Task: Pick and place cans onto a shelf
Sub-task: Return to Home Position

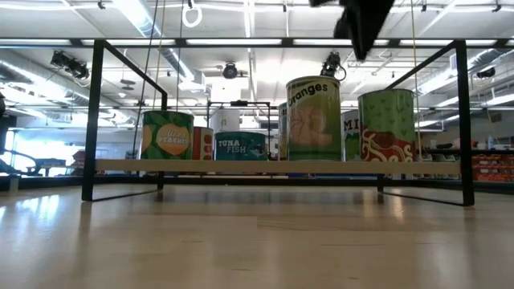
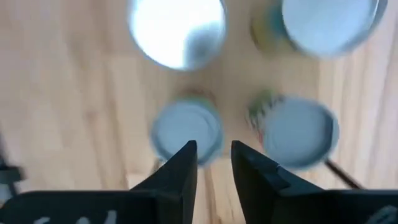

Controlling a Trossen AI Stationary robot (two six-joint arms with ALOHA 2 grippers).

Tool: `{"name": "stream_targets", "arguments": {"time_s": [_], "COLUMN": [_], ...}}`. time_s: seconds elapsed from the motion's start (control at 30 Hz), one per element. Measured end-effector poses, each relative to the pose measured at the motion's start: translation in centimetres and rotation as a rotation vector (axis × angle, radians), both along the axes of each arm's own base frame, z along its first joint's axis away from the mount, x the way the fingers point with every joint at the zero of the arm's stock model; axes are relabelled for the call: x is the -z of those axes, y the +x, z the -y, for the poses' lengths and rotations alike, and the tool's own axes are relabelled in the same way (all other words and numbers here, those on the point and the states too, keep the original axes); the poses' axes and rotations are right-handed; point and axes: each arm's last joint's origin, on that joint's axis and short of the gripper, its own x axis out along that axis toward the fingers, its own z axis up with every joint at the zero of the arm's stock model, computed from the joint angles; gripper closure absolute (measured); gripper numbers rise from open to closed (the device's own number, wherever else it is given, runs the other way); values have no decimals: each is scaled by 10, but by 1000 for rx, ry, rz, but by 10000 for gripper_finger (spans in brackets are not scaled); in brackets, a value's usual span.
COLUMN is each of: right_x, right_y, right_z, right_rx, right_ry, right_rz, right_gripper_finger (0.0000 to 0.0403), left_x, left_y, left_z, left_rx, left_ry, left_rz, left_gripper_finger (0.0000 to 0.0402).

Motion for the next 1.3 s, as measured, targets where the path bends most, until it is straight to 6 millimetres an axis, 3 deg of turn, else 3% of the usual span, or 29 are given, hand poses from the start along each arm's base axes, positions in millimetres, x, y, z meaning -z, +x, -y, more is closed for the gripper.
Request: {"name": "stream_targets", "arguments": {"time_s": [0.13,0.27,0.37,0.47,0.7,0.93,1.13,1.3], "right_x": [-28,-51,-65,-76,-82,-97,-106,-110], "right_y": [-18,-37,-51,-65,-100,-127,-134,-131], "right_z": [8,22,31,35,35,36,35,35], "right_rx": [-57,-25,-2,-35,-100,-4,-14,-20], "right_ry": [63,56,45,96,196,153,152,148], "right_rz": [262,487,633,746,862,949,1029,1077], "right_gripper_finger": [315,358,393,393,397,377,371,372], "left_x": [11,16,14,5,-15,-6,5,7], "left_y": [-5,-4,-3,3,32,67,86,91], "left_z": [2,2,1,0,-7,-22,-24,-28], "left_rx": [29,22,17,16,17,-111,-118,-132], "left_ry": [-21,-38,-50,-32,14,50,-35,33], "left_rz": [-118,-174,-149,-46,189,162,109,97], "left_gripper_finger": [241,264,278,290,334,371,370,366]}}
